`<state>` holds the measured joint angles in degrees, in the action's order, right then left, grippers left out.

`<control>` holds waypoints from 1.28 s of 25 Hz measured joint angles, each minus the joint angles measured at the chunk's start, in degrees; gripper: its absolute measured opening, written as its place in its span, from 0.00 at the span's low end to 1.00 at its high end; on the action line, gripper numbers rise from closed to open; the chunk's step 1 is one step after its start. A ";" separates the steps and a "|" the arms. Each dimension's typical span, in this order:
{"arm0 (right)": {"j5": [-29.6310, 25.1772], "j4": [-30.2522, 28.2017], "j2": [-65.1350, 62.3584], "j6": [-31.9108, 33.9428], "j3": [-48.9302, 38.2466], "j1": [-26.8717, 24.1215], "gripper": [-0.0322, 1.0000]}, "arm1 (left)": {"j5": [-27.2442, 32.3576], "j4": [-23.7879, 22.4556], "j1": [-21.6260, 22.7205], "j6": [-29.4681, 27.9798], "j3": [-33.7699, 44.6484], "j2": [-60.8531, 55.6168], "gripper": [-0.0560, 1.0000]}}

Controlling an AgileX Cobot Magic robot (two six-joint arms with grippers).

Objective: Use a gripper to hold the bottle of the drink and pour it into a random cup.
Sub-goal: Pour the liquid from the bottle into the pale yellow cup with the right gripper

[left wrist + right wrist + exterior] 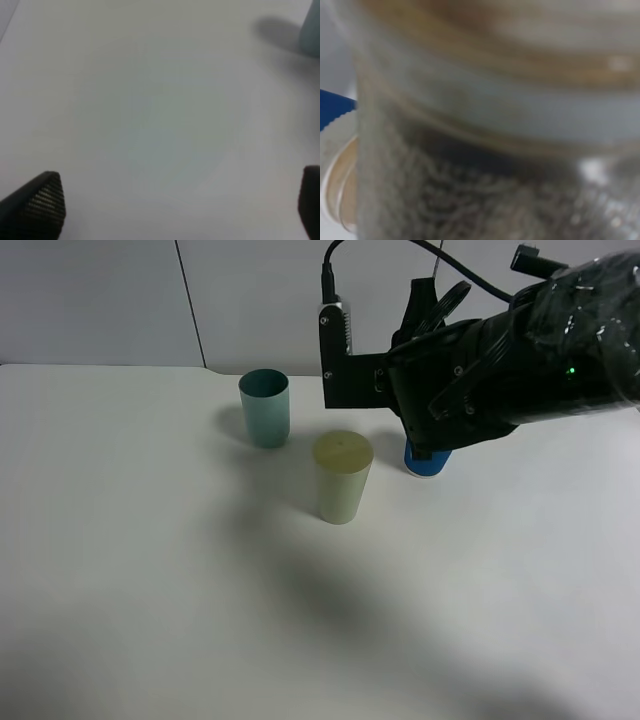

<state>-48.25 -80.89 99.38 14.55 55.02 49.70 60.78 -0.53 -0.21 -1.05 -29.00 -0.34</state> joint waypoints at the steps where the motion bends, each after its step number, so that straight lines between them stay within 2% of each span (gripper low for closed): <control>1: 0.00 -0.05 0.00 -0.57 0.00 0.00 0.40 | 0.00 0.00 0.00 0.00 0.00 0.00 0.93; 13: -0.37 -1.62 0.00 -7.16 0.00 0.00 0.40 | 0.00 0.00 0.00 0.00 0.00 0.00 0.93; 32: 0.08 -4.31 0.00 -10.07 0.00 0.25 0.40 | 0.00 0.00 0.00 0.00 0.00 0.00 0.93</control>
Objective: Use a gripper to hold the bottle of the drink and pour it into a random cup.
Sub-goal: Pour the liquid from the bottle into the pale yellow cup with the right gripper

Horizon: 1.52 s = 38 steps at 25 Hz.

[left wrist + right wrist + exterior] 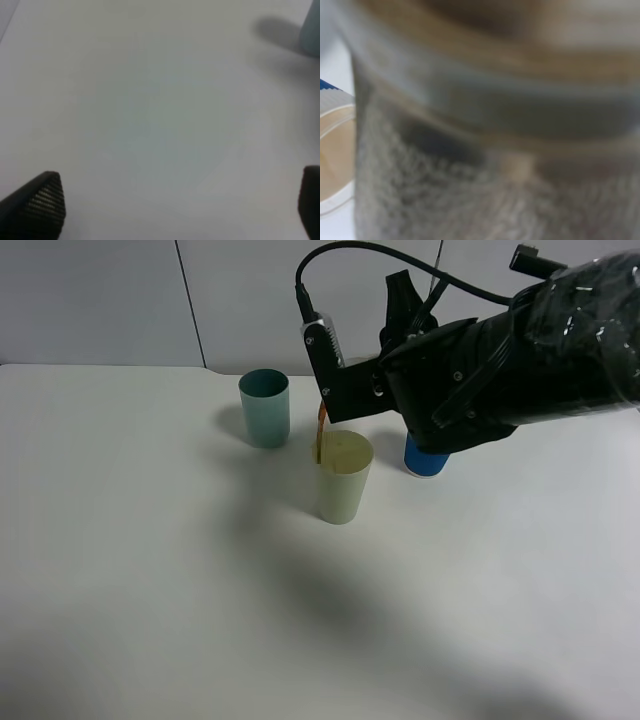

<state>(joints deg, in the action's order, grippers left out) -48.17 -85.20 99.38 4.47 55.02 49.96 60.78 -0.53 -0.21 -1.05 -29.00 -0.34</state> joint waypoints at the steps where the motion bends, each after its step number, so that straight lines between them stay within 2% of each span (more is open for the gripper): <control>1: 0.00 -0.05 0.00 -0.61 0.00 0.00 0.40 | 0.00 0.00 0.00 0.00 0.00 0.00 0.93; 26: -2.01 -0.24 0.00 -2.26 0.00 0.00 0.40 | 0.00 0.00 0.00 0.00 0.00 0.00 0.93; 33: -5.53 -0.19 0.00 -2.26 0.00 0.00 0.40 | 0.00 0.00 0.00 0.00 0.00 0.00 0.93; 38: -6.03 -0.19 0.00 -2.46 0.00 0.00 0.40 | 0.00 0.00 0.00 0.00 0.00 0.00 0.93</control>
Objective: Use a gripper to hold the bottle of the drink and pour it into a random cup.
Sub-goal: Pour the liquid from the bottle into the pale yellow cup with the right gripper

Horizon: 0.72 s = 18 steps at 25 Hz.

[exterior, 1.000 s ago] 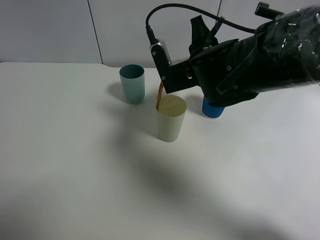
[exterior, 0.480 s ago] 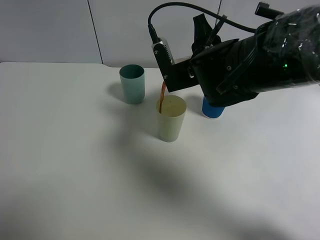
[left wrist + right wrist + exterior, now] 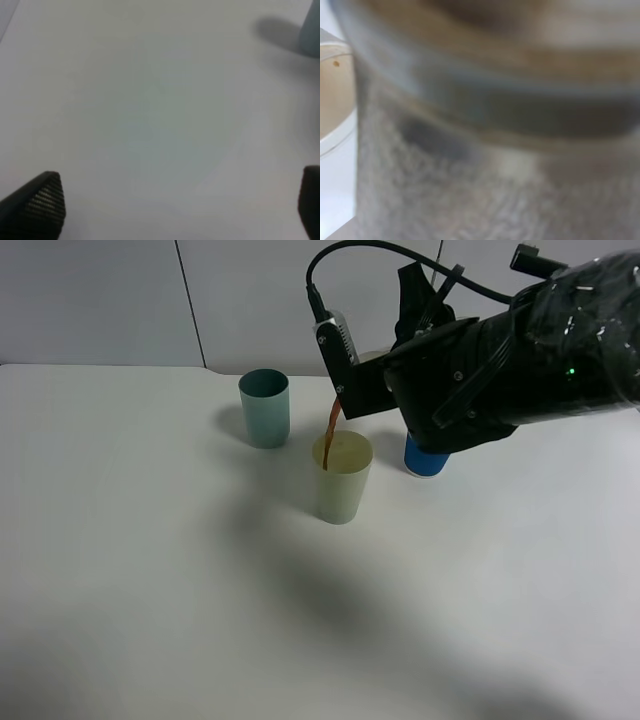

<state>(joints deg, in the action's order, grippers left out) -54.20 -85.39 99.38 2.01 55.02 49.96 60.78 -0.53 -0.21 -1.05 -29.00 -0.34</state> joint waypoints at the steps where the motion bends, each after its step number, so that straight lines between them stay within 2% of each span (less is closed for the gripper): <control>1: 0.00 0.00 0.00 -0.34 0.00 0.00 0.40 | 0.00 0.00 0.00 0.00 0.00 0.00 0.93; 18: -0.89 -0.05 0.00 -3.63 0.00 0.00 0.40 | 0.00 0.00 0.00 0.00 0.00 0.00 0.93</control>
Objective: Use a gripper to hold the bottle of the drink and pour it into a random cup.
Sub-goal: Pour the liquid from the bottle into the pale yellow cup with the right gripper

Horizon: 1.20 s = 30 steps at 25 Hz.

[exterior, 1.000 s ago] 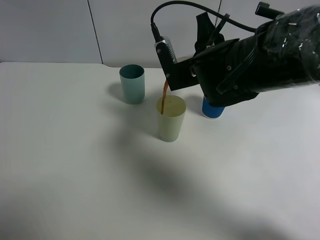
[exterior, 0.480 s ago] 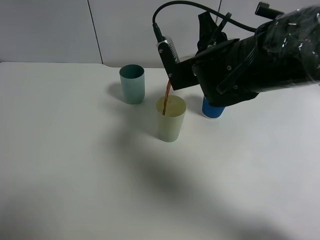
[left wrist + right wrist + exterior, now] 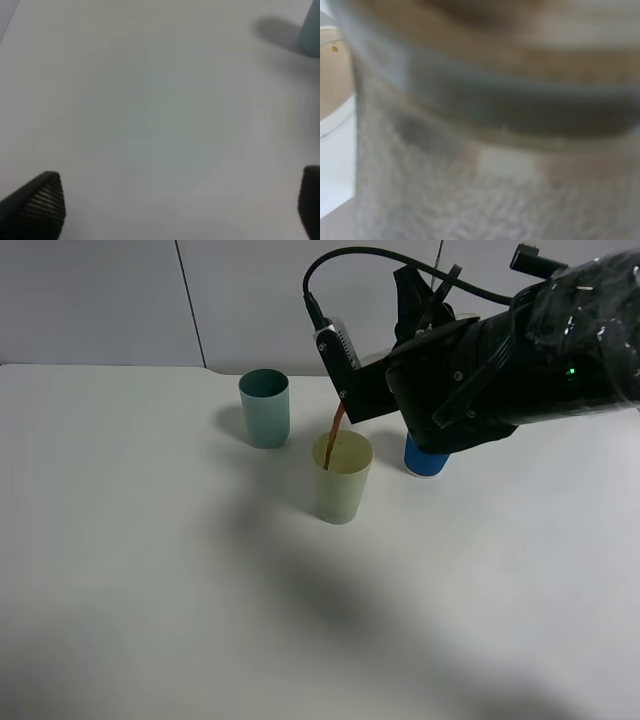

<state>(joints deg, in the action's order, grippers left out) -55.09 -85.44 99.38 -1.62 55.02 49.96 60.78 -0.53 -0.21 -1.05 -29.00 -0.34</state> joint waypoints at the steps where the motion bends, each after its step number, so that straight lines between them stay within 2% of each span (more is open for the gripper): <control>1: -0.30 0.00 0.00 -0.03 0.00 0.00 0.40 | 0.00 0.00 0.00 0.00 0.00 0.00 0.93; 10: -0.99 -0.86 0.00 -0.11 0.00 0.00 0.40 | 0.00 0.00 0.00 0.00 0.00 0.00 0.93; 30: -1.53 -1.38 0.00 -4.74 0.00 0.00 0.40 | 0.00 0.00 0.00 0.00 0.00 0.00 0.93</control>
<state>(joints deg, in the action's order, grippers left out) -56.62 -86.82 99.38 -6.35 55.02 49.96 60.78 -0.53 -0.21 -1.05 -29.00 -0.34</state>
